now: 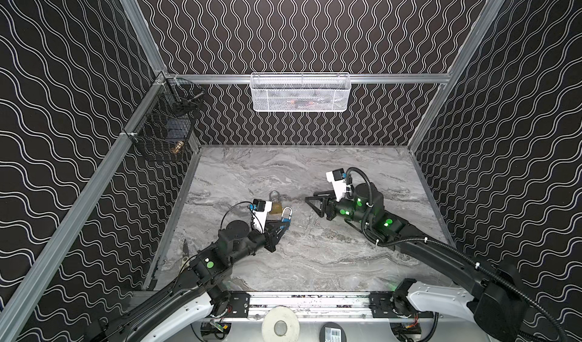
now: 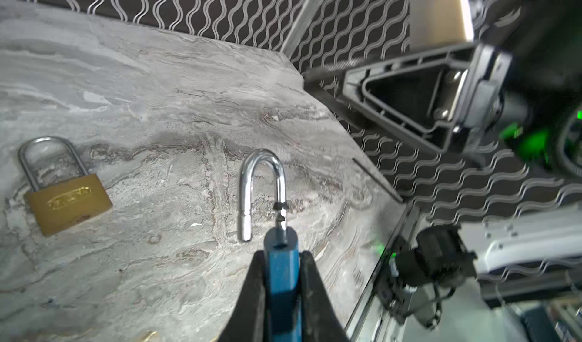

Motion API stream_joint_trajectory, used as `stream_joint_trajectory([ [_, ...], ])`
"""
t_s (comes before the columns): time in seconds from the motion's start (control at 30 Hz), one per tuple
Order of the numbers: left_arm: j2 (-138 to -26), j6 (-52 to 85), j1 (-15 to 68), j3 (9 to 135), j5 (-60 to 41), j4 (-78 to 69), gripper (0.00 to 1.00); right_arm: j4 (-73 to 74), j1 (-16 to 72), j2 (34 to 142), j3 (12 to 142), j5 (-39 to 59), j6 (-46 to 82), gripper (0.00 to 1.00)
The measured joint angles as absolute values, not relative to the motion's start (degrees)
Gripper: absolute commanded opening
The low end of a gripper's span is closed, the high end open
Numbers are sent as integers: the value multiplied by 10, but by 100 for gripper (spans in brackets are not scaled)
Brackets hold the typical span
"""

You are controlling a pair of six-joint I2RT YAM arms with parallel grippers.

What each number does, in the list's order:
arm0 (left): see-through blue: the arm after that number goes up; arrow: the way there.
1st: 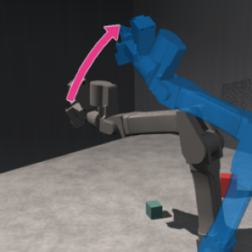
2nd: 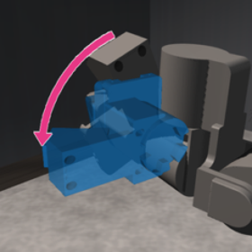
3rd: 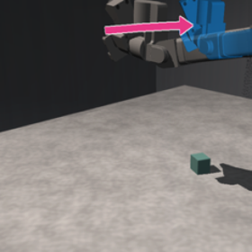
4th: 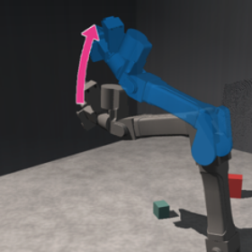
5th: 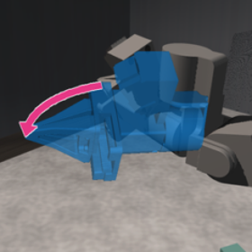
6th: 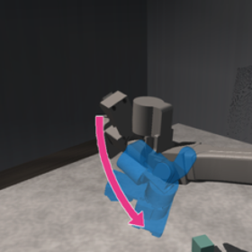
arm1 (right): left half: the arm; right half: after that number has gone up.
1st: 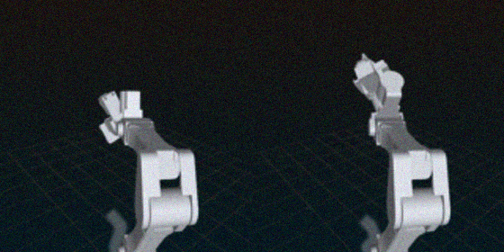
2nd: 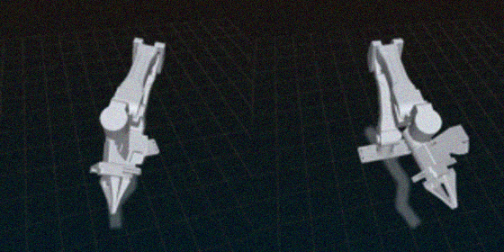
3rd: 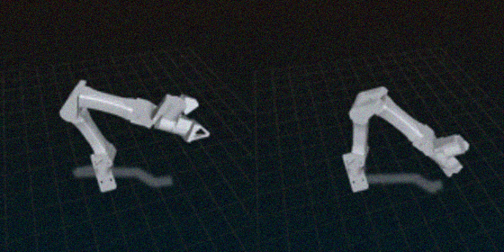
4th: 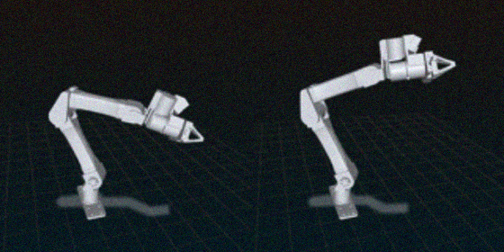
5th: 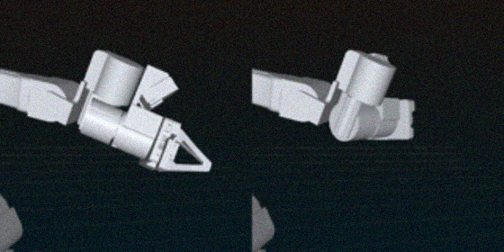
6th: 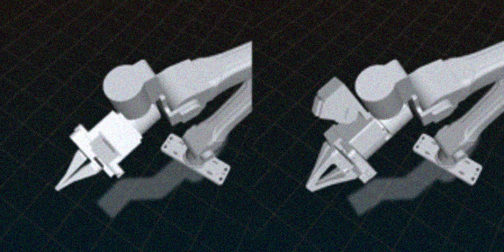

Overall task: Unlock with the key
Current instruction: 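Open the right gripper off the key and draw it back from the padlock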

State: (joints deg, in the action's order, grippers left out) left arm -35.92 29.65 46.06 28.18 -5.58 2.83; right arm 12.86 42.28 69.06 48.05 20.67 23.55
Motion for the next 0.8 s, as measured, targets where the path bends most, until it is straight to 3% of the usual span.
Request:
stream_joint_trajectory([
  [0.3, -397, 234, 461, 296, -87, 33, 0, 143, 448, 752, 523, 316, 251, 56],
  [0.8, -409, 217, 461, 306, -76, 10, 0, 22, 475, 817, 591, 226, 233, 51],
])
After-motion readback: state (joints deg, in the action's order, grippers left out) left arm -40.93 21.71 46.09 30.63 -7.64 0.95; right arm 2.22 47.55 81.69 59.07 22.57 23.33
